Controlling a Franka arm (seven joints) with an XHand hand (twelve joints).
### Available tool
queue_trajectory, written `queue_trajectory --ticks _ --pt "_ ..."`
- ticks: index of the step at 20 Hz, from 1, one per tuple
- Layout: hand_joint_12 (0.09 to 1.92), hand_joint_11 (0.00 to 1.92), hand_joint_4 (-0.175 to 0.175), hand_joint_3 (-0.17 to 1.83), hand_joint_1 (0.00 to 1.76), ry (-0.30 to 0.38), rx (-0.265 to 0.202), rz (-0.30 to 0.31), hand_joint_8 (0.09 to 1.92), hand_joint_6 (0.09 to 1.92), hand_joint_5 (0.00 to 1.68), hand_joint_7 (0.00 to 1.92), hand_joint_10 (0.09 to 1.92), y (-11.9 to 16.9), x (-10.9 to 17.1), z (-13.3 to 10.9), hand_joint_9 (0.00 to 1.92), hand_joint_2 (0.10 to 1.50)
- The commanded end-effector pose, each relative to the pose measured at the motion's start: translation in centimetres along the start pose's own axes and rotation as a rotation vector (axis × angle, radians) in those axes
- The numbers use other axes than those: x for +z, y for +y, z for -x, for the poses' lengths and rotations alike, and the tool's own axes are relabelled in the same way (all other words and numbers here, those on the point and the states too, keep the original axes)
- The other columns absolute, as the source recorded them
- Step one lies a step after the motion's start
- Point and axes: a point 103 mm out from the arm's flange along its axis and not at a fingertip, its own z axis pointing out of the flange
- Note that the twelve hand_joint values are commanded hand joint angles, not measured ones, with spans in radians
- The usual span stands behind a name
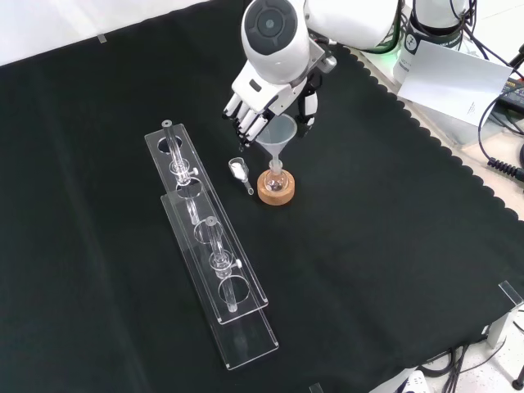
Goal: Place the funnel on the round-bottom flask.
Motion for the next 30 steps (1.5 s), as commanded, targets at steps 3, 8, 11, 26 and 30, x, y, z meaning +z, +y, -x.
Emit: queue_trajectory --ticks 3,8,11,26,30 --pt "1.35 0.35 -0.061 0.70 0.92 0.006 0.003 -0.046 0.81 0.44 0.33 0.34 0.69 0.39 0.71 -0.04 0.60 0.62" --pt "1.37 0.31 -0.063 0.70 0.90 0.007 0.009 -0.037 0.79 0.29 0.31 0.28 0.70 0.35 0.88 0.04 0.54 0.61" --pt "1.37 0.30 -0.063 0.70 0.89 -0.005 0.019 -0.002 0.78 0.26 0.31 0.27 0.70 0.13 0.71 0.14 0.53 0.61" --pt "1.39 0.26 -0.061 0.68 0.89 -0.069 0.023 -0.007 0.77 0.15 0.34 0.23 0.71 -0.09 1.43 -0.25 0.49 0.61" --pt "1.39 0.26 -0.061 0.68 0.89 -0.089 0.027 -0.005 0.77 0.14 0.35 0.23 0.71 -0.19 1.45 0.01 0.49 0.61"
